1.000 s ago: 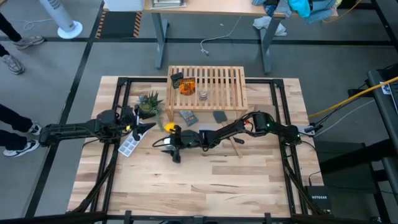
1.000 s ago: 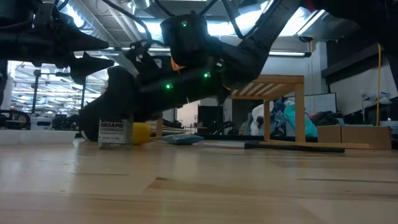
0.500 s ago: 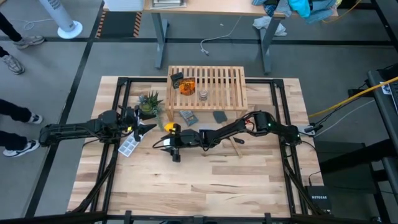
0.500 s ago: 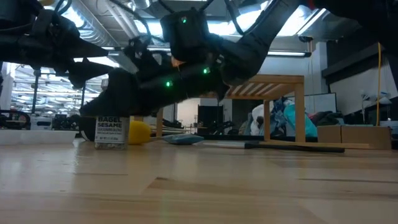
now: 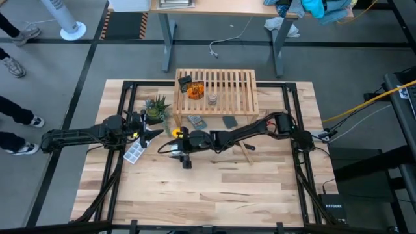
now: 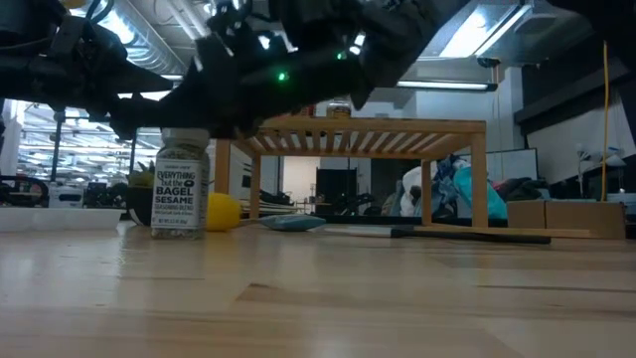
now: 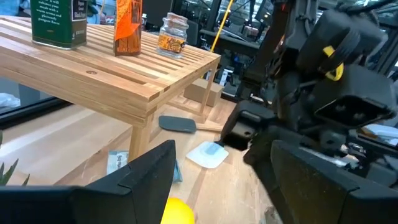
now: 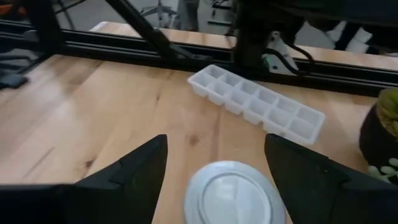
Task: Shelf spices
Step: Remove the white seasoning bottle from the shelf, then remove the brown seasoning bottle from the shelf
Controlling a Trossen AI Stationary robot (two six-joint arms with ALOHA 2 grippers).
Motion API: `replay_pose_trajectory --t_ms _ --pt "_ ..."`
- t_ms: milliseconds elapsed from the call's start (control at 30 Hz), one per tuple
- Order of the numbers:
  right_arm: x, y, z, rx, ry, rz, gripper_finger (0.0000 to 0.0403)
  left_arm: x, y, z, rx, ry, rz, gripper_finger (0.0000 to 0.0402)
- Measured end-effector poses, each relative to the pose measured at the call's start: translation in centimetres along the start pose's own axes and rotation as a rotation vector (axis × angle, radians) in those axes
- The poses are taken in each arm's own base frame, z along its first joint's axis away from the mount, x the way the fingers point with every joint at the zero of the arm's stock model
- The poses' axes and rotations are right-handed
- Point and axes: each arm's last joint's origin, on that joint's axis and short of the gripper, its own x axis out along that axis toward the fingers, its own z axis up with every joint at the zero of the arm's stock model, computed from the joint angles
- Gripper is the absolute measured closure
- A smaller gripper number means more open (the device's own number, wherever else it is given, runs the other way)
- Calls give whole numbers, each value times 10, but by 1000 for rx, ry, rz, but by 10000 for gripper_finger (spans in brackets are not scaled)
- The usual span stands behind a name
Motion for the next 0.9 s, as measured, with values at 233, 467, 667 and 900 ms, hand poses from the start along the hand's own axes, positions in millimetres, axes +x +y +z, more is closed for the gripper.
replay_pose_trajectory --t_ms 233,467,667,900 --pt "-28 0 35 -107 43 48 127 0 0 0 -4 1 0 144" --pt "-73 -3 66 -178 213 1 127 0 0 0 -4 2 0 144" --pt "-118 -11 91 -166 309 -31 127 0 0 -1 -19 8 2 144" --pt "-164 -28 117 -175 337 -216 127 0 0 -1 -17 9 2 144"
